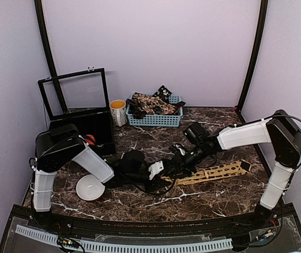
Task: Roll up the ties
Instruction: Roll the tie at the center of the board.
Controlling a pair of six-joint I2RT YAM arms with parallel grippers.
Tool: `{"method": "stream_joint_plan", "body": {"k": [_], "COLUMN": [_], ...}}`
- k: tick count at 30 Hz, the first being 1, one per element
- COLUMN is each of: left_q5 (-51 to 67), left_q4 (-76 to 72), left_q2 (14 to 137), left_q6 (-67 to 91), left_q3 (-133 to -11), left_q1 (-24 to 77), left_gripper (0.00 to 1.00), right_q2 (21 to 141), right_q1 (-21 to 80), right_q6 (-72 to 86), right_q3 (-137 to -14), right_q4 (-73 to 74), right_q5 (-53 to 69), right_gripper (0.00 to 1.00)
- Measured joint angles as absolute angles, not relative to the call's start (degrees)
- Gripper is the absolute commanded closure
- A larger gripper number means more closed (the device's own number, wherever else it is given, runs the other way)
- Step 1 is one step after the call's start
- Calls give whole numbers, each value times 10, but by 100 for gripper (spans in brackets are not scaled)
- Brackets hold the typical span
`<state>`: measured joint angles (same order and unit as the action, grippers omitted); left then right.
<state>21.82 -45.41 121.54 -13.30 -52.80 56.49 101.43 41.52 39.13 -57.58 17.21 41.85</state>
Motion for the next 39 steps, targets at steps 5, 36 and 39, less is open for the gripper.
{"method": "stream_joint_plan", "body": {"k": [5,36,39], "left_q5": [218,192,190], "left_q4": [-452,-430,-431], "left_q2": [1215,1190,1190], "left_q6": [-133,-145,-145], "left_q3": [-528,-516,-516], "left_q1": [565,565,565], "left_gripper": [72,13,4], "right_q2": [1041,1052,1046], "right_q1": [415,357,345], "right_q6": [382,306,299], "right_q3": [-609,-570,-552], "right_q4": [218,197,179], "right_q5": [398,412,424], "right_gripper": [69,100,100]}}
